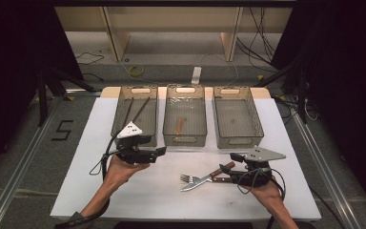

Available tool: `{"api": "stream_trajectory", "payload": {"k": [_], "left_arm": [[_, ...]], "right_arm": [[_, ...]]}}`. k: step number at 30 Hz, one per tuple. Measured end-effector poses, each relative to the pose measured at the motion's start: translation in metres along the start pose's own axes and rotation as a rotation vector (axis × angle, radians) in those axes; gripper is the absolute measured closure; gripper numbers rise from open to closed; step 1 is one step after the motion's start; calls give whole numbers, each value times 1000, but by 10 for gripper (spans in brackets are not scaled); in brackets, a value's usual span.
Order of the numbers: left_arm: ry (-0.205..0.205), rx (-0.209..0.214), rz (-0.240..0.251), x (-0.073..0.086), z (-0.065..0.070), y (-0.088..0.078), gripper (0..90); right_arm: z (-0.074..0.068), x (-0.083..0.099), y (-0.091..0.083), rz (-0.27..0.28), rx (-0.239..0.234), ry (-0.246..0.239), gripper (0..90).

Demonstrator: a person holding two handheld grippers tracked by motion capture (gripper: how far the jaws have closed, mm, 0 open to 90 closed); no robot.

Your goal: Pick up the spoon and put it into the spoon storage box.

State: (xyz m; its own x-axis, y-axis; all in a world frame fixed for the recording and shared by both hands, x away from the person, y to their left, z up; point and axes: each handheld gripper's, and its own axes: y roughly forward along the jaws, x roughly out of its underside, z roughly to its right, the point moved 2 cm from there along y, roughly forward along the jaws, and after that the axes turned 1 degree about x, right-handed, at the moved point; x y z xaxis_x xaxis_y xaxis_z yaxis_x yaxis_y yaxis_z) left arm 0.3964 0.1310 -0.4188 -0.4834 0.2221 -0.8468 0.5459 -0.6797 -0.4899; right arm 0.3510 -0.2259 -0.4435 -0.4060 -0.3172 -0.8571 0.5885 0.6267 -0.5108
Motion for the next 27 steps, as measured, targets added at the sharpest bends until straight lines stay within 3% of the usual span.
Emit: {"api": "stream_trajectory", "payload": {"k": [4,7,9,10,13,17,21,27], "left_arm": [[-5,5,14,4,0,-12,210],[23,-25,-9,12,-1,-20,210],[-22,10,-13,15,-1,-27,202],[-51,37,10,17,0,-31,201],[-2,-20,7,20,1,-41,206],[-18,-22,15,26,0,-46,206],[-5,-26,1,30,1,-44,204],[-3,-27,31,32,3,-46,196]], "right_arm": [[6,-1,7,-24,14,6,464],[10,-1,12,-46,20,10,499],[13,0,16,-63,22,12,522],[14,0,17,-69,20,11,531],[16,0,22,-90,20,9,566],[19,1,29,-125,25,5,605],[22,0,34,-140,35,0,646],[28,1,39,-163,45,-3,723]]}}
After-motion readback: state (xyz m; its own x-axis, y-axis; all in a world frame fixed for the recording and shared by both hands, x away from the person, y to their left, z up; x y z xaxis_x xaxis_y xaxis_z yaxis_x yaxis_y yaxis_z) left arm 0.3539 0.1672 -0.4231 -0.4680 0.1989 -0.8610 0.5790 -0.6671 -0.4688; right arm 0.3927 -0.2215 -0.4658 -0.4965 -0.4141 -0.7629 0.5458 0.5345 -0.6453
